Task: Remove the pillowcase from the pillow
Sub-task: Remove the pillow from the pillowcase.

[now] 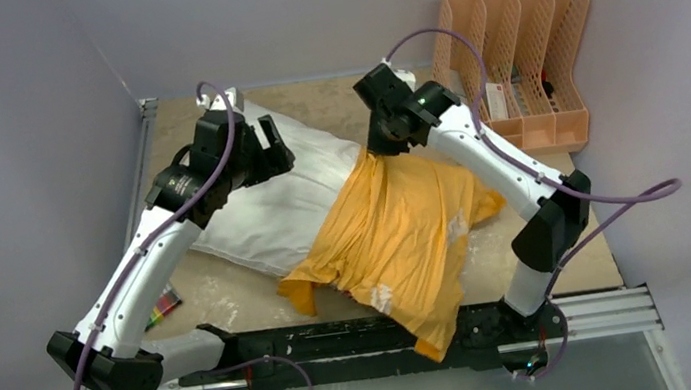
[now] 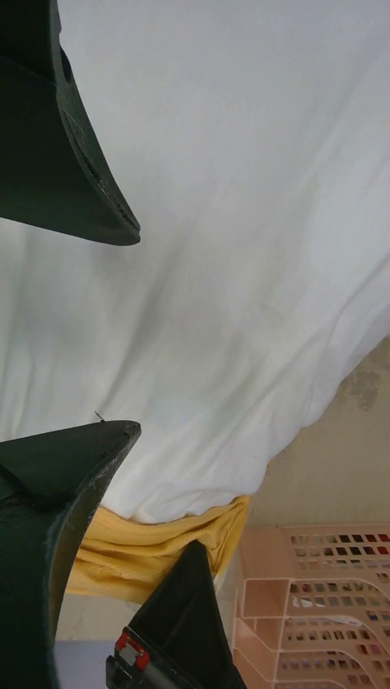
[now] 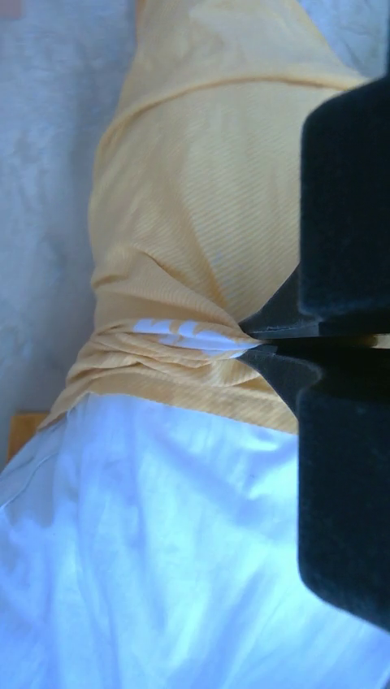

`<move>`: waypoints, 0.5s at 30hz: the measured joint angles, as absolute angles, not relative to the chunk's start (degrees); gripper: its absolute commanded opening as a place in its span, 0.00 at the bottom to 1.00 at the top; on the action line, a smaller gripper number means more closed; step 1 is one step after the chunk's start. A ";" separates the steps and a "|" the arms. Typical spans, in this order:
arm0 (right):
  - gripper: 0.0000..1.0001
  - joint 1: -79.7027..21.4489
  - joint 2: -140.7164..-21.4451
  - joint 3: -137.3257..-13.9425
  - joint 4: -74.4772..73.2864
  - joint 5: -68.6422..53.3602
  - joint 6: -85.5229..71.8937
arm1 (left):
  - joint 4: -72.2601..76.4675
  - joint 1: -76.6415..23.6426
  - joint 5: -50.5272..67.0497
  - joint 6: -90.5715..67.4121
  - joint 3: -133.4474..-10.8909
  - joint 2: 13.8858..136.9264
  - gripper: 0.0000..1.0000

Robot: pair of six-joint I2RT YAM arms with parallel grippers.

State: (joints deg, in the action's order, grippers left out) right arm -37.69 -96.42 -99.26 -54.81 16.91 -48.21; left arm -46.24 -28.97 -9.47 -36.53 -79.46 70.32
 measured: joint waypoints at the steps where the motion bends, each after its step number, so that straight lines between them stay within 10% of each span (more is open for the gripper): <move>1: 0.00 -37.71 -98.17 -102.74 -54.52 16.91 -46.28 | -45.45 -28.97 -9.65 -37.19 -79.44 70.32 0.79; 9: 0.00 -37.65 -92.27 -89.73 -45.65 12.19 -42.33 | -40.56 -29.02 -18.13 -41.82 -75.81 72.07 0.82; 12: 0.05 -37.36 -87.46 -82.85 -40.23 9.08 -41.65 | -37.80 -29.02 -18.79 -42.65 -72.44 75.11 0.49; 15: 0.33 -37.39 -84.97 -81.25 -38.35 7.11 -40.38 | -32.86 -28.99 -18.94 -43.29 -67.79 77.78 0.04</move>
State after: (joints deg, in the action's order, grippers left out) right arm -37.39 -84.97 -81.25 -38.35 7.11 -40.38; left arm -32.86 -28.99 -18.94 -43.29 -67.79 77.78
